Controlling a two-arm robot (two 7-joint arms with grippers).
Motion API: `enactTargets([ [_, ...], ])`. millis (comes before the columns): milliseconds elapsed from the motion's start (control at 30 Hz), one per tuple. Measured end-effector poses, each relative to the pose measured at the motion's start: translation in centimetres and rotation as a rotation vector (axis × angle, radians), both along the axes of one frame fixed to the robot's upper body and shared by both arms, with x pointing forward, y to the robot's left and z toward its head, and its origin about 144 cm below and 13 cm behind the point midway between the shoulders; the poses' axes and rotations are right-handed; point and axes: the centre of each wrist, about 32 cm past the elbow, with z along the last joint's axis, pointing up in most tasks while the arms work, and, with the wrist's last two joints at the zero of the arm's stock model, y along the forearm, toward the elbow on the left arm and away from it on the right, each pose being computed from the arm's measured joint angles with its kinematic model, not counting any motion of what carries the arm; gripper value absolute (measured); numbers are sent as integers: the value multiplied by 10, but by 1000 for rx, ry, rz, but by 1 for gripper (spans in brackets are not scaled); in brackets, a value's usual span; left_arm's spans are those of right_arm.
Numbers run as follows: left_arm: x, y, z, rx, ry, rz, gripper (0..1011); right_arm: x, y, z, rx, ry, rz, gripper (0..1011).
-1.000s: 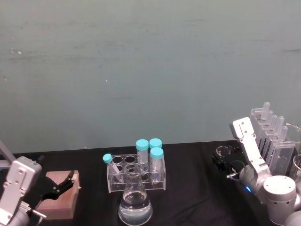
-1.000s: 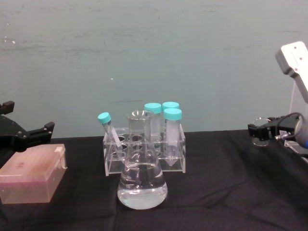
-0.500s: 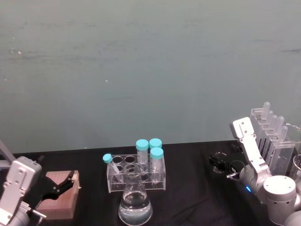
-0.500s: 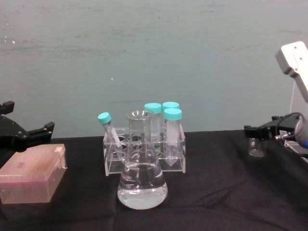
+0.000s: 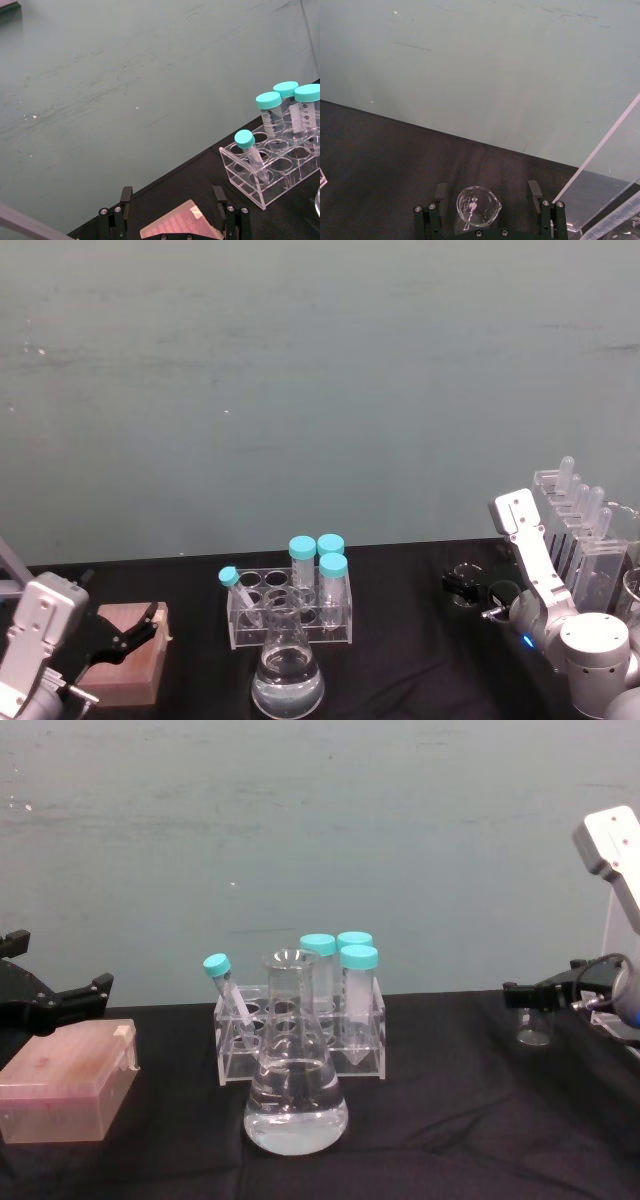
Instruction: Place the experimental apparatus aside using one hand.
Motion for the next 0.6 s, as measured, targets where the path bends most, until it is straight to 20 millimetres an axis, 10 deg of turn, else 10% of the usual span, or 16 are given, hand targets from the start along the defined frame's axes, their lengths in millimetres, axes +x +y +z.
enactTargets([
  [600,0,0,0,0,0,0,1000,-4,1,3,-7,-40,1,1000],
])
